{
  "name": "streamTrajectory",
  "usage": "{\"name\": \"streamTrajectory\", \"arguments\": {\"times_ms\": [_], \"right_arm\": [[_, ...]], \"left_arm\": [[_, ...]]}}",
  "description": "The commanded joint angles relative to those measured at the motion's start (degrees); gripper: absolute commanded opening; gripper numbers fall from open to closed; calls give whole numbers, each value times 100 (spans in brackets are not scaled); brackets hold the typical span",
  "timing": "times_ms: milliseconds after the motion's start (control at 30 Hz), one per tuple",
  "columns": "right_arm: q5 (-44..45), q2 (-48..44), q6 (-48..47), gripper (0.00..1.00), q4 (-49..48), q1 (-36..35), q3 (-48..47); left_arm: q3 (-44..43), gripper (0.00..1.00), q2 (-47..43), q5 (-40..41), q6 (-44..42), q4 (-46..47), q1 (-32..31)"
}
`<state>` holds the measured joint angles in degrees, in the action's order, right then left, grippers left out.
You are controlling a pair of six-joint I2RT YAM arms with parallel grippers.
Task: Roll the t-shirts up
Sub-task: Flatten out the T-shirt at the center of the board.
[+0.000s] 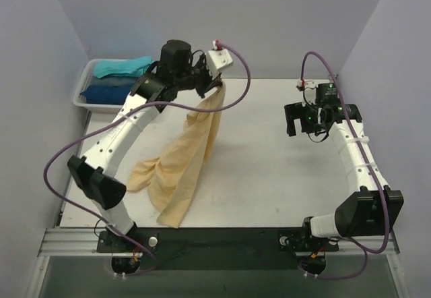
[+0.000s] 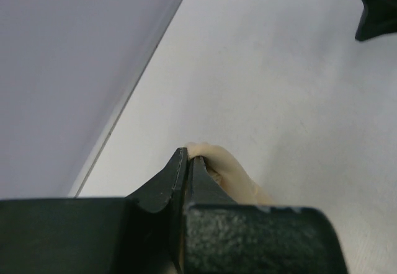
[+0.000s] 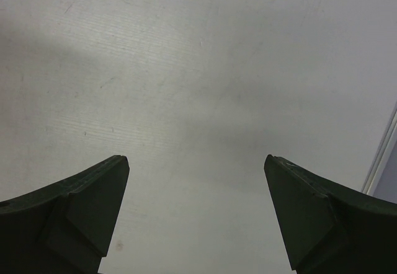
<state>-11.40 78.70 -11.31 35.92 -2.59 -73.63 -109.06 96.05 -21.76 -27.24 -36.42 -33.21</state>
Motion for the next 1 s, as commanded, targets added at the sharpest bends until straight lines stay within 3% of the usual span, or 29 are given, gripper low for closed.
{"name": "streamTrajectory", "arguments": {"times_ms": [0, 33, 167, 300, 400, 467, 500, 567, 667, 700, 833, 967], "right_arm": [[32, 49, 331, 100, -24, 215, -240], [24, 49, 375, 100, -24, 241, -249], [-3, -3, 402, 99, -15, 233, -266], [32, -47, 340, 99, 55, 381, -337], [-11, -30, 296, 99, 73, 382, -337], [-81, -4, 279, 99, 73, 382, -319], [-134, 31, 235, 99, 73, 382, -302], [-327, 119, 156, 99, 73, 365, -310], [-389, 356, -90, 99, 82, 347, -477], [-416, 435, -178, 99, 90, 347, -617], [-618, 1085, -811, 96, 152, 356, -1082], [-828, 2138, -829, 94, 135, 347, -1759]], "left_arm": [[-1449, 0, 852, -110, 861, 927, -212], [-2139, 0, 1298, -135, 931, 918, -273], [-3522, 0, 2338, -66, 1440, 1128, -326], [-3763, 0, 2743, 277, 1599, 1532, -405], [-3624, 38, 2674, 716, 1714, 1621, -370], [-3326, 56, 2402, 1153, 1818, 1638, -266], [-2837, 66, 2140, 1339, 1897, 1647, -204], [-2168, 71, 1822, 1569, 2195, 1604, -72], [-446, 71, 1102, 1062, 2426, 1454, 306], [655, 71, 691, 729, 2417, 1576, 420], [2612, 71, -51, 349, 2224, 1946, 395], [3451, 70, -157, 138, 2382, 2077, 210]]}}
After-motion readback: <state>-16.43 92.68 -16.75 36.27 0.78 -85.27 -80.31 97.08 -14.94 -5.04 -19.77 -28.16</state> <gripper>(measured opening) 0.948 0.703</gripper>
